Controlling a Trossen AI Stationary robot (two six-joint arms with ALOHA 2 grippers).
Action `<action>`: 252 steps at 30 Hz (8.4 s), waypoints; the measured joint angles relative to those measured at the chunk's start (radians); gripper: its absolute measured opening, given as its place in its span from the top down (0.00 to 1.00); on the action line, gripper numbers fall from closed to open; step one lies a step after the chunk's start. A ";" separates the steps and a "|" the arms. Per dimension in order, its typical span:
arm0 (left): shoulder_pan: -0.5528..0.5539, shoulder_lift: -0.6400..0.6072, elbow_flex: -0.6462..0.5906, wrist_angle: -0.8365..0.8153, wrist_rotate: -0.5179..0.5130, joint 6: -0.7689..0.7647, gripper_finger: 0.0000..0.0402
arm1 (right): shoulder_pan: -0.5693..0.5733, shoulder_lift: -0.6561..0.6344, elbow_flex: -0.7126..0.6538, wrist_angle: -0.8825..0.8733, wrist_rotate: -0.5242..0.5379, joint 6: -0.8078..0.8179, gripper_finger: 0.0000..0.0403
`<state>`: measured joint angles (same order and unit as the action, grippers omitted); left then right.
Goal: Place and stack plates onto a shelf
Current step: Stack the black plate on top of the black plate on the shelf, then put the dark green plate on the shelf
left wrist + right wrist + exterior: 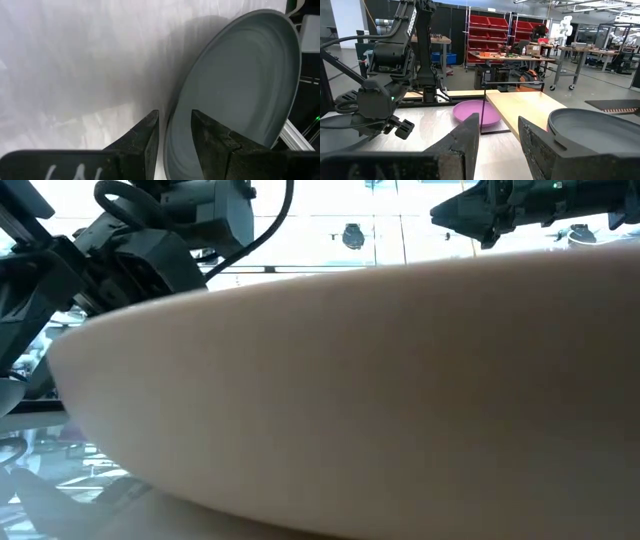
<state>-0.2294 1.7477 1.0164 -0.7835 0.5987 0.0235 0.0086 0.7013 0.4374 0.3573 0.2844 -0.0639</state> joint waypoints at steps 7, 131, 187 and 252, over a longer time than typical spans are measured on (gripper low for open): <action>-0.015 0.023 0.000 0.029 0.000 -0.001 0.71 | 0.000 0.000 0.000 -0.010 0.001 -0.001 0.71; 0.652 -0.488 -0.394 1.679 -0.321 -0.078 0.71 | -0.004 -0.035 -0.235 0.357 0.241 -0.008 0.71; 0.653 -0.402 -0.391 1.837 -0.552 0.103 0.71 | -0.161 0.450 0.371 -0.733 -0.255 0.135 0.71; 0.651 -0.403 -0.391 1.798 -0.550 0.050 0.71 | -0.164 0.491 0.111 -1.114 -0.315 0.504 0.71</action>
<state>0.4213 1.3445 0.6250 1.0142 0.0492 0.0739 -0.1558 1.1922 0.5481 -0.7569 -0.0304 0.4404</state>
